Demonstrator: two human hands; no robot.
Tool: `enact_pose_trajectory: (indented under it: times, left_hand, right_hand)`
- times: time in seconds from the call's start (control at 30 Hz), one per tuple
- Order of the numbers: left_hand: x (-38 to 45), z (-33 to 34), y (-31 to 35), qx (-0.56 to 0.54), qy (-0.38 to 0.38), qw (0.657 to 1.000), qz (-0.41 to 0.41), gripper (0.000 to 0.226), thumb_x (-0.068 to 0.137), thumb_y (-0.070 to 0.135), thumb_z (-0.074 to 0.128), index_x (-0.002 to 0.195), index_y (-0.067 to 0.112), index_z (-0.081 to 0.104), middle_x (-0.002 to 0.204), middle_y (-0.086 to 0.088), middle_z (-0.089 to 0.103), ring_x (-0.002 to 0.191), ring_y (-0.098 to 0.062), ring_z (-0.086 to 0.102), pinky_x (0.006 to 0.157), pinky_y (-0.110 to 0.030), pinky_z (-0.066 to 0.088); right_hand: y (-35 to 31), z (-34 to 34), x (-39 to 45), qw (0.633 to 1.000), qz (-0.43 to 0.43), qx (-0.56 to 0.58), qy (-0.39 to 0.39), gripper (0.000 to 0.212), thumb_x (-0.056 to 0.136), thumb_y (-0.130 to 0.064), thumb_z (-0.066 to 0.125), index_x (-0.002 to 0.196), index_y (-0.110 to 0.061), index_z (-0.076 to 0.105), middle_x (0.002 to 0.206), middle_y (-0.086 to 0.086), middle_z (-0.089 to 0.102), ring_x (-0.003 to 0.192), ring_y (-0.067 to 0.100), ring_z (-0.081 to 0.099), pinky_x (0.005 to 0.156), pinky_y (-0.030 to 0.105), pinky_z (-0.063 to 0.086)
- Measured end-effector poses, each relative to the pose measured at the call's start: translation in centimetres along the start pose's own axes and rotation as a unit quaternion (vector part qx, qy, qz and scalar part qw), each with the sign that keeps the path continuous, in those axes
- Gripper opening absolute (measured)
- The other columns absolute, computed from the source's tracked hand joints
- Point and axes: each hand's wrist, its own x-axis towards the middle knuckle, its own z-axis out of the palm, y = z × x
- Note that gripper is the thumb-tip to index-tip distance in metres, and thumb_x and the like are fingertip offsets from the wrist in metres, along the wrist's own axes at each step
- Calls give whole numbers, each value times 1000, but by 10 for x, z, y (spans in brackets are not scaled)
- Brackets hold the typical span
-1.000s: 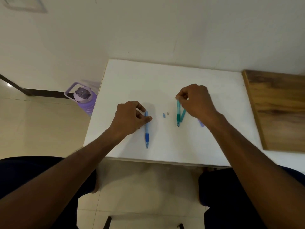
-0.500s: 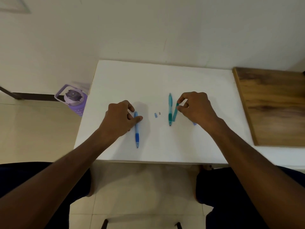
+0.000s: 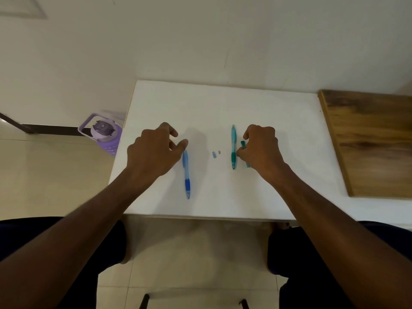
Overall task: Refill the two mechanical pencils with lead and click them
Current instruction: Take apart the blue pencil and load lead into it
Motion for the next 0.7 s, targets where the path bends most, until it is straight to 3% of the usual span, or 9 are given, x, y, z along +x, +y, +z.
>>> enact_pose_trajectory:
  times: [0.1, 0.23, 0.37, 0.57, 0.7]
  left_hand:
    - [0, 2, 2, 1, 22, 1000, 20, 44, 97, 64, 64, 120, 27, 64, 90, 17, 67, 80, -14, 66, 75, -36, 53]
    - [2, 5, -1, -3, 49, 998, 41, 40, 96, 64, 65, 115, 28, 66, 87, 19, 64, 76, -11, 63, 69, -30, 45]
    - [3, 9, -3, -3, 38, 998, 44, 41, 96, 64, 65, 115, 27, 66, 88, 19, 63, 77, -10, 62, 72, -31, 46]
    - [5, 12, -5, -5, 33, 998, 45, 39, 95, 64, 66, 112, 29, 67, 87, 20, 62, 77, -11, 64, 74, -33, 51]
    - [6, 12, -6, -2, 31, 998, 47, 39, 96, 64, 66, 112, 28, 67, 87, 19, 63, 78, -11, 64, 74, -33, 50]
  right_hand:
    - [-2, 2, -1, 1000, -7, -16, -4, 39, 80, -34, 89, 103, -15, 64, 101, 3, 61, 67, 12, 48, 55, 19, 35]
    - [-4, -1, 0, 1000, -9, -20, -12, 33, 80, -33, 89, 95, -16, 65, 99, 4, 64, 69, 12, 51, 51, 17, 34]
    - [-4, -7, -3, 1000, -16, 1, -22, 27, 79, -28, 87, 87, -10, 69, 85, 4, 68, 72, 19, 66, 61, 30, 53]
    - [-6, -7, -4, 999, -35, -8, -24, 24, 81, -27, 86, 87, -10, 69, 84, 4, 68, 74, 18, 65, 60, 26, 45]
    - [-4, -12, -2, 1000, -25, 5, -5, 29, 86, -29, 85, 106, -15, 69, 98, 3, 68, 81, 14, 64, 64, 21, 44]
